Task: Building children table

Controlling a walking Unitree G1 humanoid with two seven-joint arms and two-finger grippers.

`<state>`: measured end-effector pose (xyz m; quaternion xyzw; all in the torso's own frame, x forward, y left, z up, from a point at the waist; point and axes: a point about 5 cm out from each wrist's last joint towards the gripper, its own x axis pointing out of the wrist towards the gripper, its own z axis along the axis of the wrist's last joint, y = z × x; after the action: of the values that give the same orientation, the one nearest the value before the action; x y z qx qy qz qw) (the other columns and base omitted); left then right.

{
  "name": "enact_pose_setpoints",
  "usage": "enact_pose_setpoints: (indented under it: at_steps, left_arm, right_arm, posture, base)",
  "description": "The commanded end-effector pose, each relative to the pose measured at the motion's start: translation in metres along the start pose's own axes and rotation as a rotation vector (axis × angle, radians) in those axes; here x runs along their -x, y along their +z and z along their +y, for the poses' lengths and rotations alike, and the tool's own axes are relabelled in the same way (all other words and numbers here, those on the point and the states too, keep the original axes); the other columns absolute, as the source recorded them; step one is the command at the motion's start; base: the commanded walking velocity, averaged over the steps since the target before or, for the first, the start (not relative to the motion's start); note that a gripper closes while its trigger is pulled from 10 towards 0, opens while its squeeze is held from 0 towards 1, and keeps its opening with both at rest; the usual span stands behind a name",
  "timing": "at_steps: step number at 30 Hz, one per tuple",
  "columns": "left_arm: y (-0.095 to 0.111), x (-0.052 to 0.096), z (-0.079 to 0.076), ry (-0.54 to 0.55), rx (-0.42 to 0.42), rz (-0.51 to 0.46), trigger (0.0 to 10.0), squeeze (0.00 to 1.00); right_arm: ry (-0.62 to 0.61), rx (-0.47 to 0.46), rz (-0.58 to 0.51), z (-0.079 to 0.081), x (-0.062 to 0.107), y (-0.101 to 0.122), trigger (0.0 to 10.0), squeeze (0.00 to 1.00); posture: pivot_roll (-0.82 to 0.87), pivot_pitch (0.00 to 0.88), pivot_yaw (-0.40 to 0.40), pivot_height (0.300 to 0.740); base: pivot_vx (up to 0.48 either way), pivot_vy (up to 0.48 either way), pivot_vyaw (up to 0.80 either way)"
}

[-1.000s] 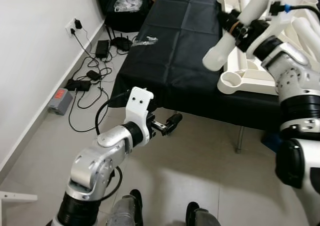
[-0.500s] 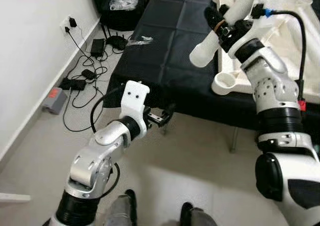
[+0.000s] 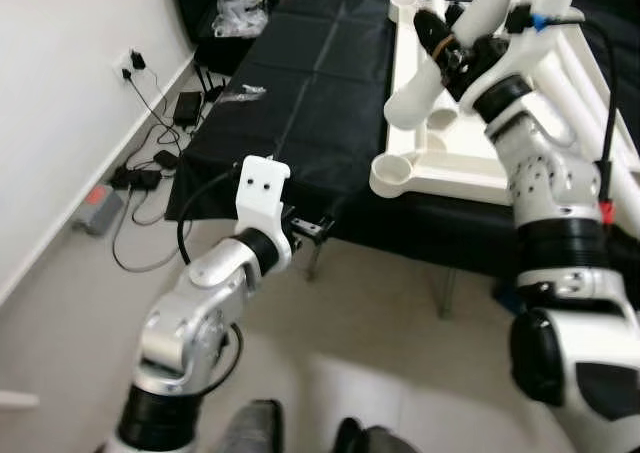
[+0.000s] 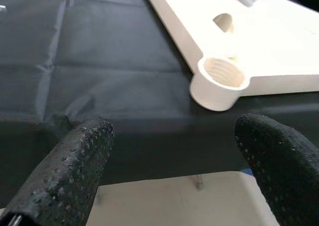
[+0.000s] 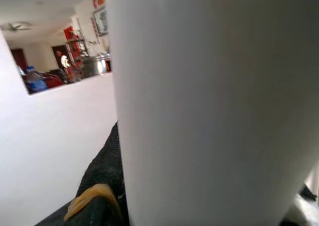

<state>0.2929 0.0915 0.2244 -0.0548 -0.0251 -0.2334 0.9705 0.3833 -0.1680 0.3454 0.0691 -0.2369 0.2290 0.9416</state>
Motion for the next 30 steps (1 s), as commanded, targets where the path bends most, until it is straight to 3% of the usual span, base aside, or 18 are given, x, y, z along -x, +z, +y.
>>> enact_pose_setpoints:
  at_steps: [1, 7, 16, 23, 26, 30]
  left_arm:
    - [-0.004, 0.001, 0.001, 0.01, -0.003, 0.007, 10.0, 0.0]
    - [-0.003, 0.001, -0.001, 0.009, -0.011, -0.003, 10.0, 0.0]
    - [-0.001, 0.001, -0.007, -0.005, -0.015, -0.014, 10.0, 0.0]
    - [-0.006, 0.009, -0.02, -0.066, -0.037, 0.005, 10.0, 0.0]
    - [-0.009, 0.014, -0.026, -0.087, -0.026, 0.021, 10.0, 0.0]
    - [-0.01, 0.016, -0.028, -0.094, -0.028, 0.025, 10.0, 0.0]
  right_arm:
    - [-0.014, 0.028, -0.032, -0.004, -0.001, 0.008, 10.0, 0.0]
    - [-0.007, 0.051, -0.047, 0.001, -0.005, 0.011, 10.0, 0.0]
    - [0.167, 0.059, -0.003, 0.023, -0.02, 0.003, 10.0, 0.0]
    - [0.254, 0.039, 0.052, 0.02, -0.03, 0.0, 10.0, 0.0]
    - [0.397, 0.025, 0.131, 0.017, -0.025, -0.005, 10.0, 0.0]
    - [0.439, 0.018, 0.178, 0.012, -0.021, -0.008, 10.0, 0.0]
  posture:
    - [0.15, 0.245, -0.011, 0.74]
    - [0.14, 0.244, -0.014, 0.74]
    - [0.14, 0.253, -0.012, 0.74]
    - [0.16, 0.273, -0.027, 0.74]
    - [0.16, 0.289, -0.03, 0.74]
    - [0.16, 0.298, -0.029, 0.74]
  base:
    - [0.0, 0.0, 0.0]
    - [0.0, 0.0, 0.0]
    - [0.0, 0.0, 0.0]
    - [0.0, 0.0, 0.0]
    - [0.0, 0.0, 0.0]
    - [0.0, 0.0, 0.0]
